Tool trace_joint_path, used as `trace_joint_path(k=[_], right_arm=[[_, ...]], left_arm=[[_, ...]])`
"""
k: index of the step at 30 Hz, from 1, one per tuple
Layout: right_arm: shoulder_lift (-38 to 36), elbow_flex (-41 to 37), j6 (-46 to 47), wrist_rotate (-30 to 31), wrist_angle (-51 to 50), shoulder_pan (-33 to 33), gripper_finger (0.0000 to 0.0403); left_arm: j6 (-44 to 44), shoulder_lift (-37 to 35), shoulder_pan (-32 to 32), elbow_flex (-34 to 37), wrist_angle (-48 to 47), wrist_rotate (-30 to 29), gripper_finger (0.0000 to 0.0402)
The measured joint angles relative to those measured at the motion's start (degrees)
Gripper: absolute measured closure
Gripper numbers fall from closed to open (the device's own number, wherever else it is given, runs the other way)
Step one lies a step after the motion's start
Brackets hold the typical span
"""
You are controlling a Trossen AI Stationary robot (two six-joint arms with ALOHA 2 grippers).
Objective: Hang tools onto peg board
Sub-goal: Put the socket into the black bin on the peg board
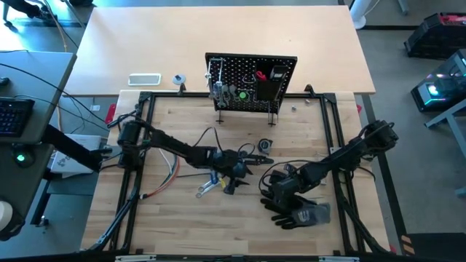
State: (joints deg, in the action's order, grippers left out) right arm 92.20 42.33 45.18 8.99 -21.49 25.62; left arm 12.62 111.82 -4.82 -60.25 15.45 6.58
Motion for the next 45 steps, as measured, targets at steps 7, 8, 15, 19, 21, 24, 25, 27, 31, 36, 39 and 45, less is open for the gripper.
trace_joint_path(k=[7, 8, 15, 19, 21, 24, 25, 27, 31, 36, 39, 45], right_arm=[[0.0, 0.0, -0.7, 0.3, 0.0, 0.0, 0.0314], [0.0, 0.0, -0.8, 0.3, 0.0, 0.0, 0.0314], [0.0, 0.0, -1.7, 0.7, 0.0, 0.0, 0.0314], [0.0, 0.0, -1.8, 1.0, 0.0, 0.0, 0.0314], [0.0, 0.0, -1.7, 1.0, 0.0, 0.0, 0.0314], [0.0, 0.0, -1.7, 1.1, 0.1, 0.0, 0.0314], [0.0, 0.0, -1.7, 1.1, 0.1, 0.0, 0.0314], [0.0, 0.0, -1.7, 1.1, 0.1, 0.0, 0.0314], [0.0, 0.0, -1.7, 1.1, 0.1, 0.0, 0.0314], [0.0, 0.0, -1.5, 0.9, 0.1, 0.0, 0.0314], [0.0, 0.0, -2.0, 0.4, 0.5, 0.0, 0.0314], [0.0, -0.1, -4.1, -0.2, 2.3, -0.1, 0.0314]], left_arm=[[-0.3, -0.6, -0.4, 2.4, -6.0, -0.1, 0.0202], [-0.3, -0.6, -0.5, 3.6, -5.1, 0.0, 0.0202], [-0.1, -0.8, -0.3, 12.4, 7.6, -3.2, 0.0202], [1.2, -0.8, 0.2, 15.3, 13.4, -5.1, 0.0205], [1.8, -0.6, 0.6, 15.5, 12.6, -5.3, 0.0217], [1.5, 0.6, 1.4, 15.4, 13.0, -1.8, 0.0252], [1.5, 1.3, 1.5, 15.5, 14.1, -0.2, 0.0265], [1.8, 2.7, 1.4, 15.5, 17.2, 1.4, 0.0286], [1.9, 4.5, 0.1, 15.2, 21.6, -4.5, 0.0297], [1.2, 4.6, 0.0, 14.1, 20.9, -4.2, 0.0274], [-0.4, 4.7, 0.0, 13.5, 20.7, -4.1, 0.0249], [-4.1, 4.9, 0.0, 12.4, 20.3, -2.6, 0.0203]])
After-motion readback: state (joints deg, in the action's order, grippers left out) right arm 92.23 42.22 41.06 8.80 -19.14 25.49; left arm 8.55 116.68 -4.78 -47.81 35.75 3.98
